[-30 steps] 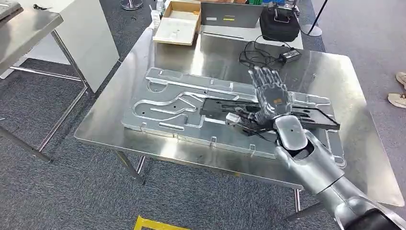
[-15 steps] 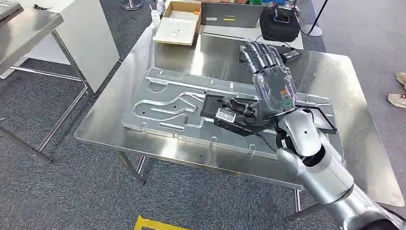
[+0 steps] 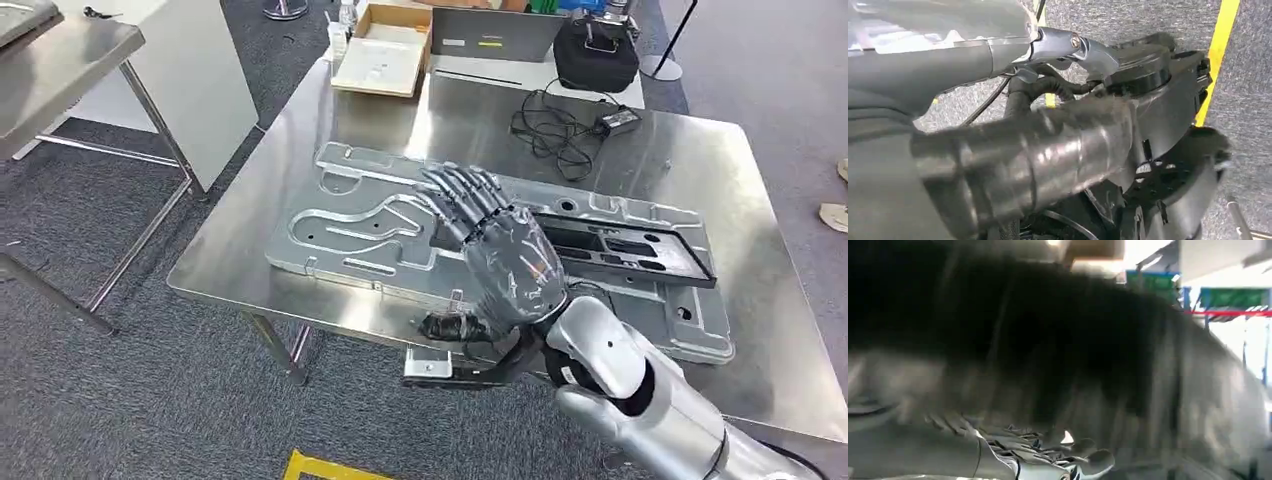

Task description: Take the parts from the cabinet and place them on the table.

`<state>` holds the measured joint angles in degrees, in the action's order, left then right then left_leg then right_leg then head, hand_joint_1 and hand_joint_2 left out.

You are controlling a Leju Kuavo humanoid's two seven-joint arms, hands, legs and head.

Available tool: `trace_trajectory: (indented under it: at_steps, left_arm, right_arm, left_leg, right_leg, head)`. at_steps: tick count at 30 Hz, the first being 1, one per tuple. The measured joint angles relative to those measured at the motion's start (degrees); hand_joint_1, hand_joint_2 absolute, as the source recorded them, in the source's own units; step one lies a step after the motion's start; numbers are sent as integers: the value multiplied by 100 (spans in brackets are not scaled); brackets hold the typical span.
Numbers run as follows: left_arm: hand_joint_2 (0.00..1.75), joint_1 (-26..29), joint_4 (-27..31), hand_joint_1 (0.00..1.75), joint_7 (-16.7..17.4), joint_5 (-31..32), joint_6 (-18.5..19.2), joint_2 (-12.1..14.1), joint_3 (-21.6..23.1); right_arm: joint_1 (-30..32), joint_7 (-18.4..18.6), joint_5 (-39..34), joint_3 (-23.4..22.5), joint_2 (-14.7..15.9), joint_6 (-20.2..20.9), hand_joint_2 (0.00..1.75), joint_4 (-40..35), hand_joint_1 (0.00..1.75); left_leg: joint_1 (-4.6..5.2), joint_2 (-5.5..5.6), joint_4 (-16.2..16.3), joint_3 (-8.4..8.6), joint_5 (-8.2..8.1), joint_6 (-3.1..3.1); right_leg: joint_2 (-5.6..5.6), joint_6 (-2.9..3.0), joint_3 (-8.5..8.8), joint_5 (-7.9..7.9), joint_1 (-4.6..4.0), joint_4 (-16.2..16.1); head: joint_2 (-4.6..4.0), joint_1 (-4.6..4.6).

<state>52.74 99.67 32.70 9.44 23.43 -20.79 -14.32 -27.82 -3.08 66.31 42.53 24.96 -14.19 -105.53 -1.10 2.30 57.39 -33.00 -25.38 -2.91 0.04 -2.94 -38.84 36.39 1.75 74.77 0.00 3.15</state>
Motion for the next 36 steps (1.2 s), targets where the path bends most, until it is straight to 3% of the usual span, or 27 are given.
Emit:
trace_trajectory:
  at_steps: [1,3,4,5,8,9,10,11,14,15,17,18,19,20,23,24,25,26,27,28,29,30,32,33,34,35,36]
  left_arm:
    - [0,0,-2,0,8,0,-4,0,0]
    - [0,0,-4,0,22,-13,-26,-2,2]
    - [0,-4,-4,0,24,-33,-50,-2,2]
    - [0,-5,-7,0,41,-46,-61,-2,2]
    - [0,3,-11,0,52,-63,-74,-4,4]
    - [0,4,-11,0,57,-68,-81,-4,4]
    - [0,3,-13,0,57,-81,-85,-4,4]
    - [0,-3,-11,0,59,-107,-90,-4,4]
    - [0,-12,-13,0,74,-175,-94,-4,11]
    - [0,-9,-13,0,92,-181,-92,-4,11]
    - [0,2,-13,0,107,-205,-92,-4,11]
    - [175,4,-13,0,113,-234,-92,-4,11]
    - [175,4,-11,0,122,-258,-92,-4,11]
    - [175,-6,-13,0,129,-284,-92,-2,11]
    - [175,13,-13,0,160,-343,-83,-2,4]
    - [175,20,-13,0,168,-354,-81,-2,-7]
    - [175,18,-13,0,181,-358,-76,-4,-15]
    - [175,16,-13,0,195,-363,-77,-5,-22]
    - [175,13,-13,0,201,-363,-76,-4,-28]
    - [175,4,-15,0,203,-363,-79,-7,-31]
    - [0,2,-17,0,205,-363,-83,-6,-31]
    - [0,2,-20,0,208,-363,-87,-4,-35]
    - [0,1,-33,0,205,-363,-98,-7,-37]
    - [0,1,-39,0,203,-365,-103,-5,-35]
    - [0,0,-44,0,199,-365,-116,-5,-31]
    - [0,-5,-48,0,199,-365,-120,-7,-24]
    - [0,-7,-50,0,199,-365,-131,-5,-20]
  right_arm:
    - [59,-2,-11,24,0,-22,175,-22,0]
    - [149,-2,-13,61,-2,-57,175,-61,0]
    - [200,-2,-9,87,-2,-81,175,-72,0]
    - [257,-2,-6,122,-7,-94,175,-76,0]
    - [364,-2,24,168,-18,-138,175,-96,0]
    - [367,-2,31,170,-39,-140,175,-96,0]
    - [369,-2,33,173,-46,-144,175,-96,0]
    - [393,0,37,173,-48,-153,175,-96,0]
    - [509,2,37,197,-52,-129,175,-79,0]
    - [541,7,37,216,-55,-127,175,-65,0]
    - [583,7,37,245,-76,-129,175,-39,0]
    - [593,11,37,260,-81,-127,175,-33,0]
    - [608,15,37,262,-83,-122,175,-33,0]
    - [631,17,37,262,-83,-120,175,-33,0]
    - [712,31,37,262,-85,-124,175,-2,0]
    - [744,31,37,262,-85,-133,175,7,0]
    - [789,31,37,262,-85,-142,175,13,0]
    - [847,28,44,264,-81,-168,175,22,0]
    - [908,9,52,264,-66,-190,175,33,0]
    - [977,9,55,264,-59,-203,175,48,0]
    - [1032,9,55,264,-59,-212,175,74,0]
    - [1070,7,55,264,-57,-216,175,98,0]
    - [1107,4,50,264,-57,-238,175,125,0]
    - [1123,-4,22,264,-41,-245,175,127,0]
    - [1136,-20,5,264,-24,-253,175,127,0]
    - [1152,-39,-22,264,-2,-260,175,133,0]
    - [1179,-67,-39,264,13,-264,175,136,0]
  left_leg:
    - [-2,47,13,3,-8,13]
    - [-14,153,72,14,-41,65]
    - [-26,196,102,3,-62,102]
    - [18,239,122,-15,-72,153]
    - [-6,361,79,-41,-29,262]
    - [-10,386,89,-52,-41,304]
    - [-10,139,192,-61,-106,313]
    - [8,-71,466,-196,-319,319]
    - [-2,-176,1704,-800,-919,349]
    - [-1,-185,1867,-880,-918,352]
    - [0,-219,1372,-618,-563,321]
    - [8,-286,838,-329,-312,289]
    - [38,-505,353,-52,-136,234]
    - [103,-721,168,32,-215,181]
    - [109,-480,143,-4,-172,144]
    - [90,-411,97,5,-152,99]
    - [44,-357,36,84,-110,56]
    - [41,-298,15,90,-88,20]
    - [42,-242,10,83,-76,3]
    - [44,-166,11,74,-74,-5]
    - [50,-92,14,70,-76,-8]
    - [51,-14,19,70,-77,-10]
    - [50,141,36,87,-87,-5]
    - [50,233,53,105,-99,10]
    - [50,302,67,112,-110,26]
    - [61,356,80,103,-121,46]
    - [69,427,105,77,-128,70]
  right_leg:
    - [1,4,84,-203,10,-213]
    - [70,23,565,-758,30,-1197]
    - [299,30,763,-790,50,-1623]
    - [301,47,759,-802,-26,-1612]
    - [176,164,751,-809,-57,-1598]
    - [119,231,767,-834,-9,-1647]
    - [39,283,787,-855,-7,-1674]
    - [-14,356,787,-849,-19,-1681]
    - [-222,395,776,-830,-71,-1674]
    - [-295,402,778,-824,-85,-1671]
    - [-427,388,799,-799,-101,-1663]
    - [-486,377,820,-777,-106,-1655]
    - [-539,356,846,-754,-112,-1646]
    - [-590,318,861,-724,-151,-1636]
    - [-743,232,921,-708,-157,-1666]
    - [-803,194,951,-691,-157,-1674]
    - [-640,141,963,-633,-108,-1631]
    - [-319,122,895,-475,-97,-1442]
    - [-130,110,708,-235,-89,-1057]
    - [-55,96,472,-12,-88,-585]
    - [-31,86,256,121,-88,-193]
    - [-24,81,108,131,-89,34]
    - [-11,93,190,-266,-86,-313]
    - [38,112,421,-618,-81,-866]
    - [196,139,628,-876,-77,-1358]
    - [455,177,723,-832,-73,-1578]
    - [419,180,722,-851,-76,-1633]
  head:
    - [0,0]
    - [0,0]
    - [0,0]
    - [0,4]
    - [0,-2]
    - [0,-2]
    - [0,-2]
    - [0,-7]
    - [0,-7]
    - [0,-7]
    - [0,-7]
    - [0,-7]
    - [0,-7]
    - [0,-7]
    - [0,-4]
    - [0,-7]
    - [0,-4]
    - [0,-2]
    - [0,-2]
    - [0,0]
    - [0,-2]
    - [0,-4]
    - [0,-2]
    - [0,0]
    - [0,-2]
    - [0,-2]
    - [0,-4]
